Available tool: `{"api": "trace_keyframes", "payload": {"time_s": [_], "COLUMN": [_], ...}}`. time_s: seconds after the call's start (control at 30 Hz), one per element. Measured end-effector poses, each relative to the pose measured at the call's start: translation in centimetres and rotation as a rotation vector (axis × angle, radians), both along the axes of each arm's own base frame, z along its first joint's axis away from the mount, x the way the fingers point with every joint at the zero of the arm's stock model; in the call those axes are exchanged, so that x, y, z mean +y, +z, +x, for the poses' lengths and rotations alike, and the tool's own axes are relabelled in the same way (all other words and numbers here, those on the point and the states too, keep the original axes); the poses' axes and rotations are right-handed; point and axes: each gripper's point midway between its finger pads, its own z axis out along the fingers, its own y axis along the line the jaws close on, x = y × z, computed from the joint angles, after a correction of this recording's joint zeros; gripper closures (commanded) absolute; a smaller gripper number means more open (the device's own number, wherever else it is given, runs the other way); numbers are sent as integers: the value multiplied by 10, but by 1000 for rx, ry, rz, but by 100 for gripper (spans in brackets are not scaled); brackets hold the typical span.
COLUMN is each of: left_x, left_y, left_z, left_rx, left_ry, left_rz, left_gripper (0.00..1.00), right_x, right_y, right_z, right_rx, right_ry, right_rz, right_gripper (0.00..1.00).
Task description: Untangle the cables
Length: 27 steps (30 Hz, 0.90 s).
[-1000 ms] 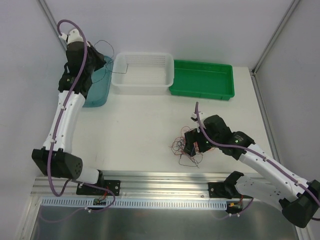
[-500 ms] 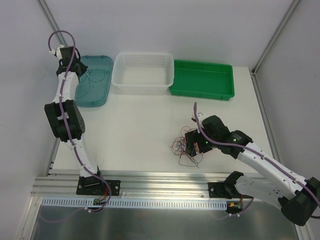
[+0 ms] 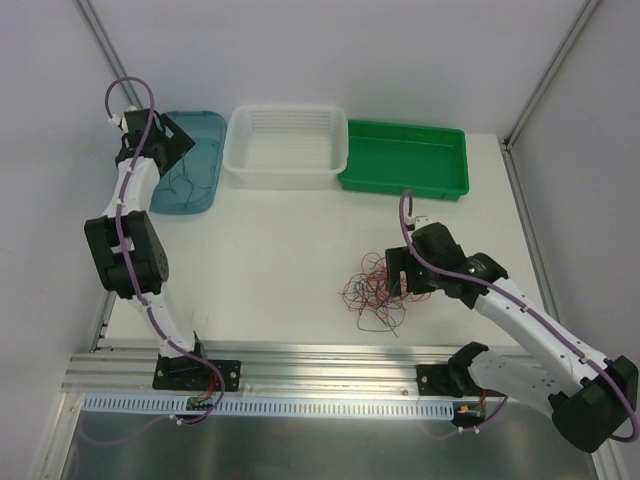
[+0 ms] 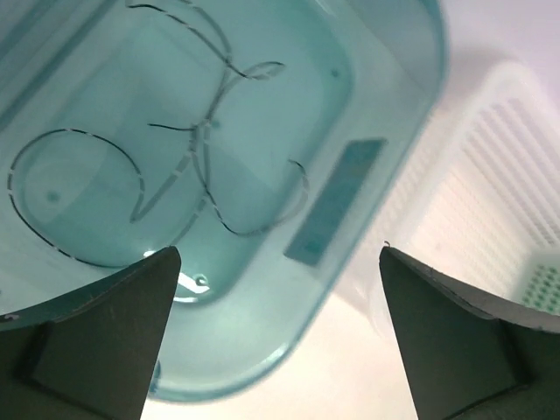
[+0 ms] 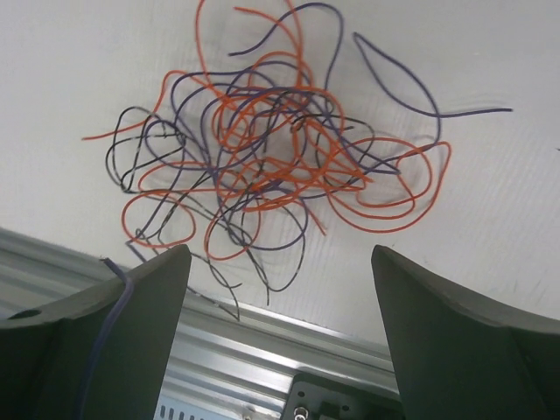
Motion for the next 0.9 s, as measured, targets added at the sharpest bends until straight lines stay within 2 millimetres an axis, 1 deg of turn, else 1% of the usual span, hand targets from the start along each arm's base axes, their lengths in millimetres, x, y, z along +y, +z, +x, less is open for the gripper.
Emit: {"api": "trace_keyframes", "payload": {"time_s": [0.03,0.1,0.13,0.17,0.23,0.27,0.33,0.37,0.4,0.43,0.47,0.5,0.6,0.63,0.67,0.7,0.73,0.8,0.83,0.87,0.9], "left_x": [-11,-41,-61,-85,-141,-169,-226,-248,-258,-277,-287,-293,-313,-318,-322,-326,-329,-334,-335,-336,-336], "left_y": [8,25,34,43,60,65,63,57,49,38,25,15,-21,-29,-37,-42,-47,-55,-58,-60,-62], "left_z": [-10,-34,-48,-64,-95,-110,-153,-174,-191,-213,-231,-244,-291,-303,-315,-323,-330,-342,-346,-349,-349], "left_rx": [-11,-34,-52,-67,-113,-141,-150,-147,-130,-107,-78,-53,46,73,99,120,134,163,173,181,186], "left_ry": [-26,-90,-135,-193,-333,-405,-581,-655,-700,-770,-808,-835,-923,-947,-962,-973,-982,-992,-991,-988,-978], "left_rz": [-1,0,5,7,8,5,-26,-40,-55,-69,-81,-88,-118,-127,-133,-140,-147,-150,-153,-158,-160], "left_gripper": [1,1,1,1,1,1,1,1,1,1,1,1,1,1,1,1,1,1,2,3,3], "right_x": [-5,-11,-13,-14,-13,-11,-6,-3,-1,1,3,4,9,12,15,20,25,40,50,61,69], "right_y": [0,-1,-2,-3,-8,-11,-20,-25,-31,-37,-44,-49,-62,-65,-66,-68,-68,-65,-61,-52,-47], "right_z": [3,9,11,13,18,18,19,19,18,18,19,20,23,25,28,29,28,27,27,29,27], "right_rx": [-1,-2,0,2,6,13,28,37,50,61,72,81,106,106,102,102,104,102,95,79,69], "right_ry": [-29,-71,-91,-107,-131,-137,-147,-149,-155,-161,-168,-173,-180,-175,-165,-152,-134,-78,-45,-13,14], "right_rz": [-5,-9,-9,-7,5,15,38,51,60,65,69,70,70,73,75,76,75,70,74,85,91], "right_gripper": [13,15,16,18,20,21,23,24,26,28,30,32,45,56,62,68,77,86,94,99,99]}}
